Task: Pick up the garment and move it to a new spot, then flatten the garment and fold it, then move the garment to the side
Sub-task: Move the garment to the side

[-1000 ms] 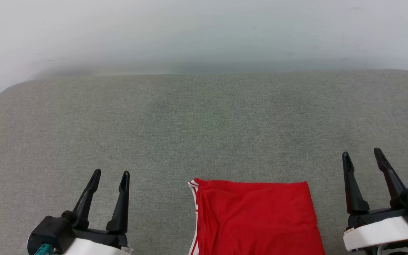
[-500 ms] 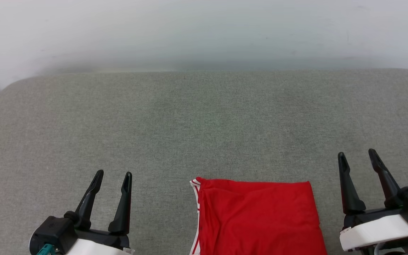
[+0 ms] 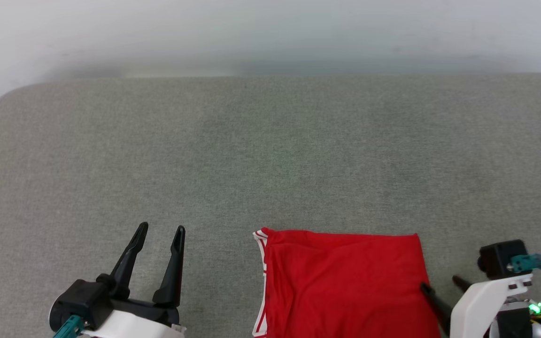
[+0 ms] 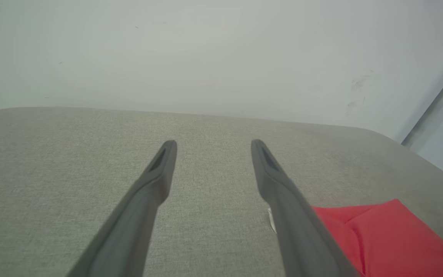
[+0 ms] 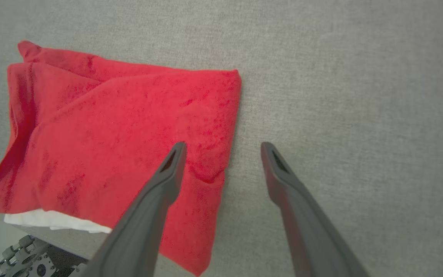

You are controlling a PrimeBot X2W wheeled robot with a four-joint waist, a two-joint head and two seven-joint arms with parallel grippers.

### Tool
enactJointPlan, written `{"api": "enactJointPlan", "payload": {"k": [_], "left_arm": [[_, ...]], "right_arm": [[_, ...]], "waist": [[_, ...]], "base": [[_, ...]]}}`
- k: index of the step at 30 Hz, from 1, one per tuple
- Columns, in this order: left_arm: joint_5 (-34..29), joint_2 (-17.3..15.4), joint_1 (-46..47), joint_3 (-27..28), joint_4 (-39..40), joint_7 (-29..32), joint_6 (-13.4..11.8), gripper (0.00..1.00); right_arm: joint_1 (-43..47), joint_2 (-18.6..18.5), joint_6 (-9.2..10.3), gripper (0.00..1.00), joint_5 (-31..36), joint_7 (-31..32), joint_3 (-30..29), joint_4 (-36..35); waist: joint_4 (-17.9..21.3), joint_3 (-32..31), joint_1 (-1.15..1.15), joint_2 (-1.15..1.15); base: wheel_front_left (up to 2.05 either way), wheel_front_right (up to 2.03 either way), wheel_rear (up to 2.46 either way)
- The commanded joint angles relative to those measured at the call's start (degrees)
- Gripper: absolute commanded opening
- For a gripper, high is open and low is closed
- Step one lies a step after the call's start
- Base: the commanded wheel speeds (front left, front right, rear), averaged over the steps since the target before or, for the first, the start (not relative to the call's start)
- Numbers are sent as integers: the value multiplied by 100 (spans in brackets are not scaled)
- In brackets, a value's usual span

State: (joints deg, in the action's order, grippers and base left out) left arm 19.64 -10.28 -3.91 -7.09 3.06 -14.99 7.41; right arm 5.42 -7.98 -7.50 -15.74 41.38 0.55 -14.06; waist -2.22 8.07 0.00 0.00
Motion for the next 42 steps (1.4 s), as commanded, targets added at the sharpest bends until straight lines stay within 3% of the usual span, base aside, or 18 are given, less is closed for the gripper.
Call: {"api": "enactJointPlan", "payload": {"k": [1,5,10,21,22,23,24,25,30,36,42], "left_arm": [[16,-15,104,-10,-11,-26,9,100],[14,1,192,-89,-44,-26,9,100],[31,16,315,-142,-81,-26,9,100],[42,29,538,-236,-123,-26,9,100],[40,33,552,-239,-129,-26,9,100],[39,37,561,-246,-140,-26,9,100],[40,38,562,-250,-155,-26,9,100],[50,40,563,-257,-169,-26,9,100],[114,-22,490,-284,-212,-26,9,100],[95,-17,429,-359,-177,-21,9,100],[-40,-86,444,-467,-39,-20,9,100]], "right_arm": [[67,81,2,100,-46,183,3,-50],[-57,201,2,100,29,866,-116,-134],[-218,324,2,100,226,1277,-239,89],[-423,496,1,100,370,1304,10,1067],[-422,503,1,91,429,1290,66,1173],[-429,487,-7,45,493,1243,121,1268],[-435,466,-6,28,562,1190,161,1351],[-438,426,-6,0,613,1143,229,1422],[-622,71,6,0,835,852,475,1484],[-1024,-665,8,0,1192,827,969,1080],[-1755,-1836,5,0,1280,1040,1835,675]], "waist": [[-48,60,0,0],[-180,213,0,0],[-358,394,0,0],[-634,685,0,0],[-644,691,0,0],[-651,692,0,0],[-654,690,0,0],[-653,681,0,0],[-521,563,0,0],[-67,410,0,0],[806,523,0,0]], "base": [[0,0,0],[0,0,0],[0,0,0],[0,0,0],[0,0,0],[0,0,0],[0,0,0],[0,0,0],[0,0,0],[0,0,0],[0,0,0]]}}
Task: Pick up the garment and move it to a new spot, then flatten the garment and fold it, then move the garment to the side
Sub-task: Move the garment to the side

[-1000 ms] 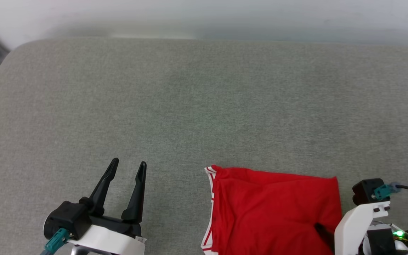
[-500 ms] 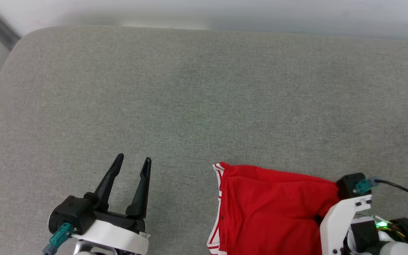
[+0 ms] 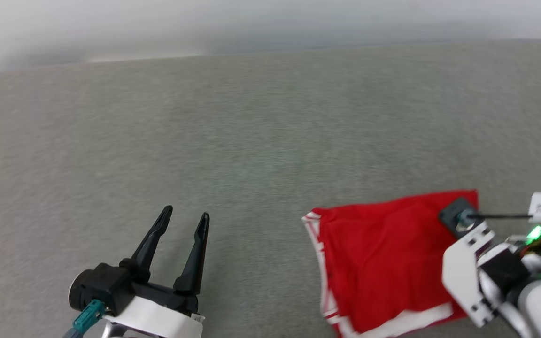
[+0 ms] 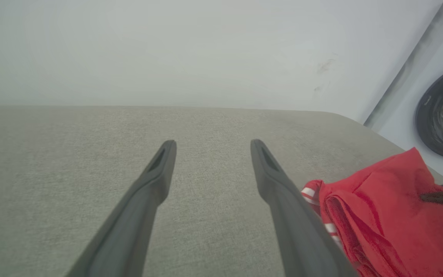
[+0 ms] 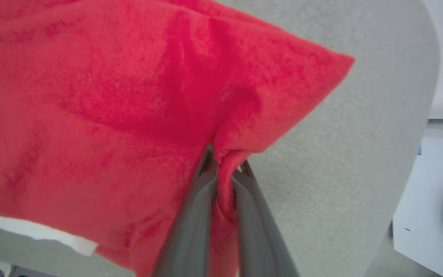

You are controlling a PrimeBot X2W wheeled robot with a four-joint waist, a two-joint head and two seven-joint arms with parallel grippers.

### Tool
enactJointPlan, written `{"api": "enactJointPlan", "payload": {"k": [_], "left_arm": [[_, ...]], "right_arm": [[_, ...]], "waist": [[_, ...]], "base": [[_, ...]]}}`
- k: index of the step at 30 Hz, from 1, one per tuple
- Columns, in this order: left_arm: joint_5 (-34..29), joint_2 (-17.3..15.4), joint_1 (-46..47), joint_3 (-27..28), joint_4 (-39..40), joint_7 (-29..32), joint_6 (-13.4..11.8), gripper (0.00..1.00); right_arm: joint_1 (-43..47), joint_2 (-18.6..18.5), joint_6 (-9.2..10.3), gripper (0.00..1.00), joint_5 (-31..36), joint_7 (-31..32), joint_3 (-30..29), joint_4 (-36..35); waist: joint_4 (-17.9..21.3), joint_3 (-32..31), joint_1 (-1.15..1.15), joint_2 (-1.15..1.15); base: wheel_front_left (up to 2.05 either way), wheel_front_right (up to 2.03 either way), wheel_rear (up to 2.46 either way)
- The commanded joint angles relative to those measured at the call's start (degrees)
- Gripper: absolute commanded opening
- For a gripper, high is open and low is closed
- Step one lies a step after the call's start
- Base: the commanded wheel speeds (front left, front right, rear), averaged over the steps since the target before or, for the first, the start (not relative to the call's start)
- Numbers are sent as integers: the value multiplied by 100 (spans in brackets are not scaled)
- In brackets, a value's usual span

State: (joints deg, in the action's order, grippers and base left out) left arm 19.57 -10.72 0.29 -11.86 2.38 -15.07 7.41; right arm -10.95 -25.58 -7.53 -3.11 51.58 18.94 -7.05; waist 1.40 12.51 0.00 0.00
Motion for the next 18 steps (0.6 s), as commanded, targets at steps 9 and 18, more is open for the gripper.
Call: {"api": "enactJointPlan", "payload": {"k": [9,18], "left_arm": [[-221,-327,522,-343,359,-12,9,100],[-69,-657,1032,-656,785,-12,9,100]], "right_arm": [[-1232,-1104,9,0,45,-351,84,304],[-1738,-1210,8,0,455,-1147,-1037,1513]], "waist": [[1496,836,0,0],[1796,1638,0,0]], "base": [[0,0,0],[0,0,0]]}}
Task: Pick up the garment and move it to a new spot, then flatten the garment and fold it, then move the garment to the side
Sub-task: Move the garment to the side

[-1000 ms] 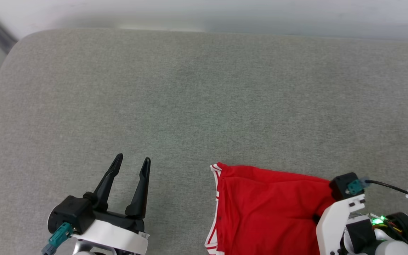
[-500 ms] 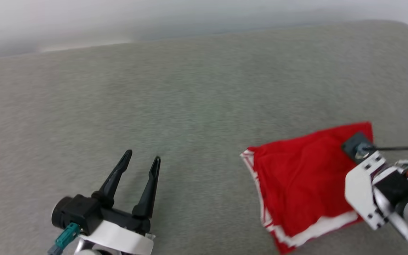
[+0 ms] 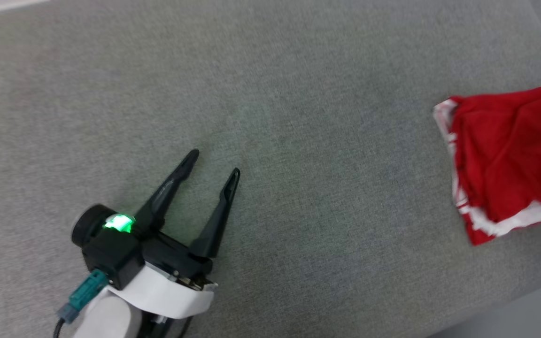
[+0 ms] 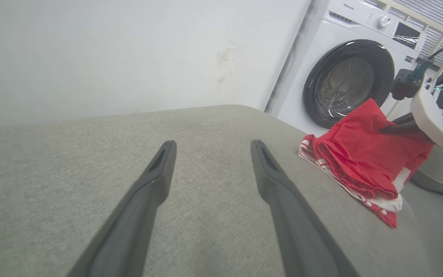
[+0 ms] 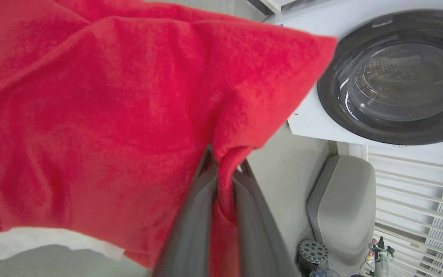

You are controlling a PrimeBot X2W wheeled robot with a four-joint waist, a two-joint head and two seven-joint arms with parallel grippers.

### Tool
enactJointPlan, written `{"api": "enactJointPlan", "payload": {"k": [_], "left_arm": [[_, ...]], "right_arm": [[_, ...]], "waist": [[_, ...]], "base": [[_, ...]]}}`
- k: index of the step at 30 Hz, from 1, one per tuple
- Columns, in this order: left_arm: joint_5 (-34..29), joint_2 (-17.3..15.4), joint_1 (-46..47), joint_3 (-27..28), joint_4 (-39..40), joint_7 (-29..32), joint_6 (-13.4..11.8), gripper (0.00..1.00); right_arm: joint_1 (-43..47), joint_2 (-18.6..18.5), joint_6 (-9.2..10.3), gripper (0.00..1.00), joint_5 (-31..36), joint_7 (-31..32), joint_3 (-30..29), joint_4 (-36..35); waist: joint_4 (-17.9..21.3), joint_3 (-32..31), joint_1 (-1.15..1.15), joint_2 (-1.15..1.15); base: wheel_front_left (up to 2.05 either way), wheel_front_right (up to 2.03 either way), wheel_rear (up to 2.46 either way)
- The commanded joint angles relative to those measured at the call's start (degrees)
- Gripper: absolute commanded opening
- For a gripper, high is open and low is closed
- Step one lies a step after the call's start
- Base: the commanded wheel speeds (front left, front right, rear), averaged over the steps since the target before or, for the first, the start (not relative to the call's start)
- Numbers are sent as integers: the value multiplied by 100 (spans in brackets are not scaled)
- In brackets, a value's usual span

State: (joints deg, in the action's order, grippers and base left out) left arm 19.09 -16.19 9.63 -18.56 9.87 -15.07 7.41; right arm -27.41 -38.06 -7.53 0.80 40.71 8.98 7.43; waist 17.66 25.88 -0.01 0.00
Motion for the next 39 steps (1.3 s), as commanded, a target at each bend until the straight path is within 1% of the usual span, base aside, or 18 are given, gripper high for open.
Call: {"api": "enactJointPlan", "payload": {"k": [1,4,7,12,14,20,23,24,25,26,32,36,39], "left_arm": [[-19,-148,134,-3,94,-12,8,100],[-18,-290,277,-66,274,-1,9,100],[-19,-442,416,-105,425,65,9,100],[-12,-546,497,-48,681,179,-22,100],[-19,-577,503,-29,733,208,-32,100],[-48,-678,518,20,903,294,-77,100],[-15,-637,504,-12,867,249,-84,100],[-3,-609,498,-24,843,224,-81,100],[15,-582,489,-29,820,215,-87,100],[24,-560,477,-38,785,188,-91,100],[111,-362,344,-35,517,51,-108,100],[203,-174,211,6,258,3,-97,100],[229,-32,109,138,138,-16,-98,100]], "right_arm": [[-139,40,8,0,101,-177,-177,241],[-412,89,8,0,274,-520,-575,714],[-596,63,8,0,469,-852,-885,1178],[-921,156,9,0,713,-1333,-1325,1817],[-979,181,9,0,768,-1398,-1392,1921],[-1271,439,8,0,1103,-1652,-1740,2419],[-1317,545,8,0,1280,-1690,-1903,2558],[-1324,577,9,18,1356,-1657,-1959,2592],[-1324,630,8,76,1410,-1616,-2004,2620],[-1332,668,7,100,1483,-1625,-2023,2602],[-1351,699,8,100,1624,-1567,-1919,2318],[-1291,785,8,100,1385,-1634,-1908,1914],[-1046,940,8,100,1025,-1788,-1908,1447]], "waist": [[174,391,1,0],[147,621,1,0],[48,817,1,0],[-126,1080,1,0],[-153,1125,1,0],[-277,1257,1,0],[-340,1171,1,0],[-356,1122,1,0],[-369,1064,1,0],[-382,990,1,0],[-434,409,1,0],[-544,-96,1,0],[-667,-489,1,0]], "base": [[0,0,0],[0,0,0],[0,0,0],[0,0,0],[0,0,0],[0,0,0],[0,0,0],[0,0,0],[0,0,0],[0,0,0],[0,0,0],[0,0,0],[0,0,0]]}}
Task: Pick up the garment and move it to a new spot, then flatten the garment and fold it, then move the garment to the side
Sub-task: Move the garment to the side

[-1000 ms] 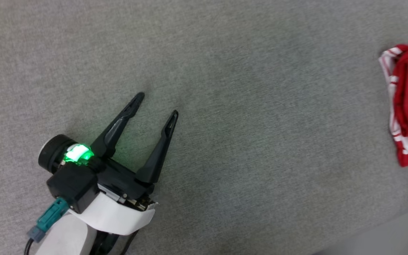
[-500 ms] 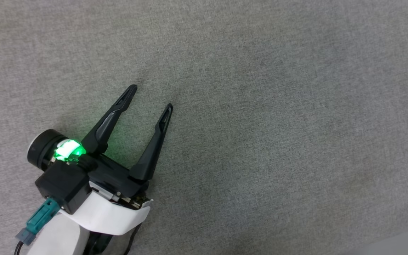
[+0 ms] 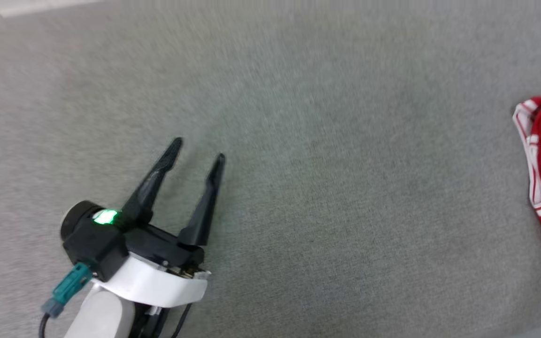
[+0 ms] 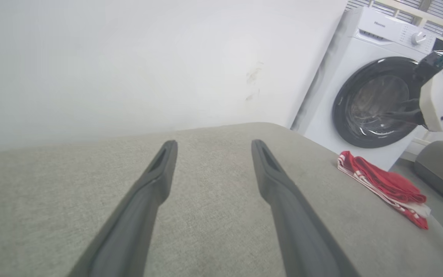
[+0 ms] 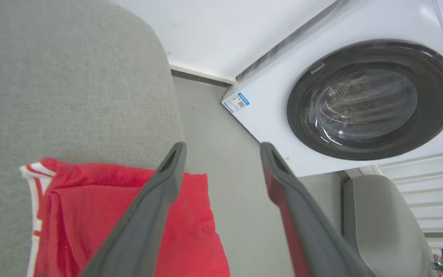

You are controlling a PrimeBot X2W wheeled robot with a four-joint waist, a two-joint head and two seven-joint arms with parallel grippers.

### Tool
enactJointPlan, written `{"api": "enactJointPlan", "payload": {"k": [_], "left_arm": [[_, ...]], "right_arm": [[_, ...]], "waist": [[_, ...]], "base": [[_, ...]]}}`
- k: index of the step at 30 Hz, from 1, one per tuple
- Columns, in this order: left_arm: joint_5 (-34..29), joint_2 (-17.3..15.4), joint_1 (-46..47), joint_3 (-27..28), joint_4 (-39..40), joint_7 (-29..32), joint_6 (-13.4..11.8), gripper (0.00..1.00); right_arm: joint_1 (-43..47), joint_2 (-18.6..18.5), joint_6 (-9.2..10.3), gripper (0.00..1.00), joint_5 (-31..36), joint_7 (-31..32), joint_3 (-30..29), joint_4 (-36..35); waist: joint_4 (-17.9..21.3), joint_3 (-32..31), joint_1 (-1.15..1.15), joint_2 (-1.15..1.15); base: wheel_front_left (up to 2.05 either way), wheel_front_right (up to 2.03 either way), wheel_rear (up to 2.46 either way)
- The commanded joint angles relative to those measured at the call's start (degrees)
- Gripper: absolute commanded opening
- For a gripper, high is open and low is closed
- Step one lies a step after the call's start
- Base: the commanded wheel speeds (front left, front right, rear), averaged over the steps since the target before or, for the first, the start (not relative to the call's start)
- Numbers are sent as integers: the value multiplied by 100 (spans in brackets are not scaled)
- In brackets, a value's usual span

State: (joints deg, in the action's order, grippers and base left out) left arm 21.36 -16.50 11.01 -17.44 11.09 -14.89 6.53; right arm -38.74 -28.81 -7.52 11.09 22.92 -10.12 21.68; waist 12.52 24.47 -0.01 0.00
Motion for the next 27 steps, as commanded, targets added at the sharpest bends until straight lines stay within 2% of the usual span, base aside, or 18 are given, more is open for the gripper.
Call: {"api": "enactJointPlan", "payload": {"k": [1,5,10,13,15,21,27], "left_arm": [[-4,46,-62,97,-1,-35,-12,100],[-19,240,-353,413,-53,-36,-13,100],[54,443,-722,830,-177,-27,16,100],[14,554,-884,986,-258,-28,33,100],[-111,517,-957,1005,-313,-29,37,100],[-321,682,-1115,1143,-435,-28,45,100],[-547,789,-1274,1243,-548,-29,59,100]], "right_arm": [[151,52,7,100,-90,-68,10,-178],[448,337,6,100,-453,-318,98,-923],[1003,910,7,100,-839,-667,248,-1959],[1451,1261,6,100,-1064,-1039,354,-2491],[1758,1480,6,100,-1190,-1345,367,-2712],[2552,1910,6,100,-1632,-2214,626,-2856],[3092,2139,6,100,-1893,-2829,908,-2625]], "waist": [[-186,-460,1,0],[-321,-937,1,0],[-502,-1437,1,0],[-636,-1628,1,0],[-738,-1721,1,0],[-995,-1922,1,0],[-1149,-2062,1,0]], "base": [[0,0,0],[0,0,0],[0,0,0],[0,0,0],[0,0,0],[0,0,0],[0,0,0]]}}
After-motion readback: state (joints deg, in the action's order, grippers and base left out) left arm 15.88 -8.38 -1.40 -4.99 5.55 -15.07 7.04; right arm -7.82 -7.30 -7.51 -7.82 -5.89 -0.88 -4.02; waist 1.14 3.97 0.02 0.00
